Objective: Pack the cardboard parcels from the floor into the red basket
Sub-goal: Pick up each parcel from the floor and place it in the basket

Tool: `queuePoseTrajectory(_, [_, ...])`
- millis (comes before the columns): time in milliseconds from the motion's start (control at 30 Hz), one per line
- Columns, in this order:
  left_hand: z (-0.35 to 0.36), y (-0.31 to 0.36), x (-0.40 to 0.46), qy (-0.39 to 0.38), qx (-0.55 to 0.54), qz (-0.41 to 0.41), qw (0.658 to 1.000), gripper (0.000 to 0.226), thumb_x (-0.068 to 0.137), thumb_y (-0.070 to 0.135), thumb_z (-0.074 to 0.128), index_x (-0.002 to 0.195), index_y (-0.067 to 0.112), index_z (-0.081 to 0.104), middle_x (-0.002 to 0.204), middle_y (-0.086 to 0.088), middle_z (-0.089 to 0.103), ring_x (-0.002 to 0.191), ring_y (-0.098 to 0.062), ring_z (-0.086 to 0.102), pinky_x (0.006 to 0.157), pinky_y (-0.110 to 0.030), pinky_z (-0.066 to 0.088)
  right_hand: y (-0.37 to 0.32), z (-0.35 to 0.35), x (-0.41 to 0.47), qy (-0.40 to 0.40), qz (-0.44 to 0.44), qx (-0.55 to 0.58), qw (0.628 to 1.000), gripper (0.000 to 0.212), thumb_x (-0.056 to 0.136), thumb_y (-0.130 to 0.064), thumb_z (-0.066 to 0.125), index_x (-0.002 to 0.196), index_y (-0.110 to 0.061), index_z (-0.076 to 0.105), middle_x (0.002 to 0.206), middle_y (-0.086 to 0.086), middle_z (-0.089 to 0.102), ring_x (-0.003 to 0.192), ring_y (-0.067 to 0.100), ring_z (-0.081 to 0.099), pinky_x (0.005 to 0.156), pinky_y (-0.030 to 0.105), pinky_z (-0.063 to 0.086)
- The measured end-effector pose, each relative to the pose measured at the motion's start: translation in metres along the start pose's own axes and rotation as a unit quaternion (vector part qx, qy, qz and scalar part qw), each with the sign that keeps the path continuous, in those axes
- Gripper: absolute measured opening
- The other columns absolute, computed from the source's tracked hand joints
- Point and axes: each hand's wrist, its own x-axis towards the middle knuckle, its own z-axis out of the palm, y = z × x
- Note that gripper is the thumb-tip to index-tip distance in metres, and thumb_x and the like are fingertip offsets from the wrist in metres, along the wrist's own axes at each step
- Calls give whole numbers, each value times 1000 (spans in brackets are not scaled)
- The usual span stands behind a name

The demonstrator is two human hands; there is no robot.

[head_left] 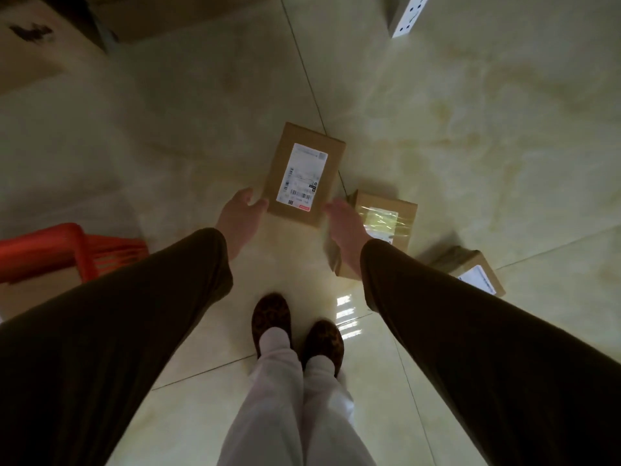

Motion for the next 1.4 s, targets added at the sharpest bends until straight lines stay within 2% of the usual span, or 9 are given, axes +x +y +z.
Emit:
queuePoseTrajectory(67, [6, 0, 21, -16, -9, 3, 1000, 64, 97, 41, 58, 154, 17, 41, 157, -7, 45, 142, -26, 45, 116, -37, 35, 0, 6, 16, 10, 23, 63, 998, 18, 106, -16, 45, 121, -15, 55, 99, -3, 61, 87, 13, 54, 70, 28, 41])
queuePoseTrajectory(133, [12, -5, 46, -29, 2, 10, 1000, 71, 88, 51, 55, 148, 14, 47, 151, -10, 52, 138, -31, 49, 116, -45, 37, -3, 9, 29, 1, 36, 85, 996, 24, 108, -22, 45, 127, -14, 57, 110, -1, 68, 94, 15, 58, 72, 28, 40])
queuePoseTrajectory(233, [20, -2, 61, -56, 25, 25, 998, 47, 99, 36, 45, 139, 12, 53, 139, -12, 61, 126, -33, 58, 109, -46, 44, -2, 10, 41, -24, 36, 85, 995, 33, 109, -22, 45, 140, -16, 54, 124, -1, 68, 100, 13, 60, 74, 26, 43])
queuePoseTrajectory(400, [28, 5, 52, -54, -22, 35, 998, 38, 105, 20, 44, 142, 20, 54, 129, 1, 63, 115, -20, 59, 94, -31, 45, 3, 17, 52, -21, 40, 112, 993, 36, 108, -19, 47, 144, -19, 52, 131, 3, 71, 125, 24, 64, 113, 43, 47])
queuePoseTrajectory(667, [7, -5, -6, -1, -87, 44, 995, 41, 105, 8, 47, 145, 15, 49, 123, 4, 57, 109, -18, 58, 81, -21, 44, -3, 12, 2, 10, -8, 81, 997, 43, 108, -11, 45, 150, -21, 48, 126, 3, 72, 116, 22, 70, 100, 38, 57])
queuePoseTrajectory(833, [-22, 6, -65, 19, -116, 65, 991, 40, 106, 10, 46, 145, 18, 49, 118, 8, 57, 104, -12, 59, 77, -15, 47, -31, 6, -62, 19, -48, 71, 996, 48, 108, -9, 46, 153, -24, 43, 130, 0, 68, 103, 10, 68, 71, 16, 52])
queuePoseTrajectory(1133, [-90, -7, -159, 29, -165, 88, 982, 46, 104, 15, 49, 149, 27, 46, 136, 6, 56, 112, -15, 58, 74, -17, 44, -53, 41, -172, 47, -89, 86, 991, 47, 108, -5, 44, 150, -25, 45, 124, -5, 69, 119, 18, 66, 101, 33, 54])
queuePoseTrajectory(1267, [-128, -40, -190, 0, -184, 91, 979, 47, 105, 12, 47, 150, 26, 42, 133, 6, 57, 114, -13, 56, 72, -11, 42, -43, 83, -216, 66, -119, 100, 986, 42, 109, -7, 44, 148, -22, 47, 124, -5, 70, 118, 16, 68, 102, 35, 56])
queuePoseTrajectory(1400, [-175, -84, -219, -7, -201, 91, 975, 46, 105, 10, 48, 148, 25, 41, 132, 5, 59, 113, -10, 58, 74, -9, 44, -32, 138, -260, 75, -150, 102, 981, 38, 109, -8, 43, 144, -22, 48, 121, -6, 70, 110, 9, 69, 89, 23, 56])
